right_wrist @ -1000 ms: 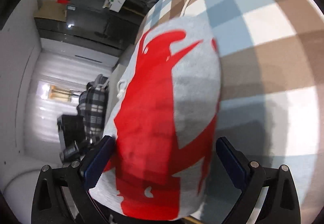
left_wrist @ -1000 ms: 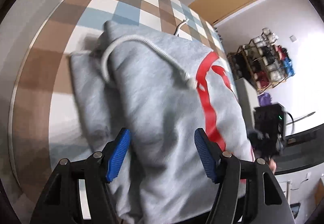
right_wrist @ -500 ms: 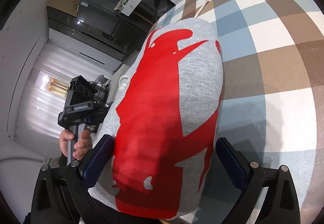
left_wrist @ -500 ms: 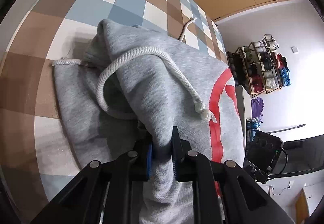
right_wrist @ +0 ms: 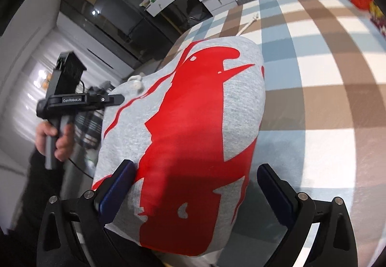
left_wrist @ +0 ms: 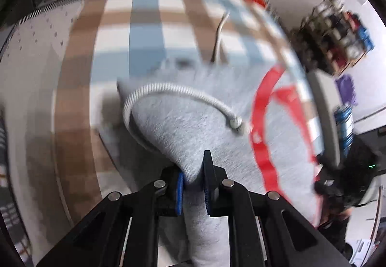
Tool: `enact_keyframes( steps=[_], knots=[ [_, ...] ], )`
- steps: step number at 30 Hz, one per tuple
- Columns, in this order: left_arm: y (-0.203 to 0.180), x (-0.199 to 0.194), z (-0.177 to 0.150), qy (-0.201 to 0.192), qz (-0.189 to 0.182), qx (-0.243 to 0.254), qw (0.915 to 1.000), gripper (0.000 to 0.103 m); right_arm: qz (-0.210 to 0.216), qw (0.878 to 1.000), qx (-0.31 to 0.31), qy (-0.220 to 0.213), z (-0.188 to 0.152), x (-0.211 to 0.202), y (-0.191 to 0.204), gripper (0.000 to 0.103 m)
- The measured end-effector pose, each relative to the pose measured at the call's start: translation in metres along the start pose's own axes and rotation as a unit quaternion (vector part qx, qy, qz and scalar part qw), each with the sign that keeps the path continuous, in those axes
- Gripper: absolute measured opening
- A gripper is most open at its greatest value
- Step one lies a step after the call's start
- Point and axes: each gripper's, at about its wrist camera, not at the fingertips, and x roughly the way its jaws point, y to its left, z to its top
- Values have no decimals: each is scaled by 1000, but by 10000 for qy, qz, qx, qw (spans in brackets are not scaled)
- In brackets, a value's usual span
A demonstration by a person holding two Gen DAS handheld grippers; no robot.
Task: Fold large clothes
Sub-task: 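Grasp the hoodie bundle beside the drawstring with the left gripper while the right gripper grips the red print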
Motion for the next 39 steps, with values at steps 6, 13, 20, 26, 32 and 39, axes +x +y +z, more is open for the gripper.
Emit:
enact_keyframes(
  steps=[6,13,20,26,32,39],
  knots=[
    [45,28,-24,-121,-643,-830,9944,32,-390,9982,-454,-105,-3,2,19,101],
    [41,-28,-41,-293,165,-934,9951,48,-253,9993,-207,-165,-1,-2,7,101],
    [-30,-11,-61,-373,-250,-35,9990,60,-310,9990,-235,-223,-3,-3,11,101],
    [-19,36,-69,-170,87,-206,9996,62,-218,9994,-172,-184,-6,-1,10,101],
    [17,2,-65,-138,158,-830,9963,62,-152,9997,-47,-194,-4,-3,6,101],
    [81,22,-63,453,-358,-1914,9798,69,135,9997,196,-102,-2,0,-6,101]
  ],
)
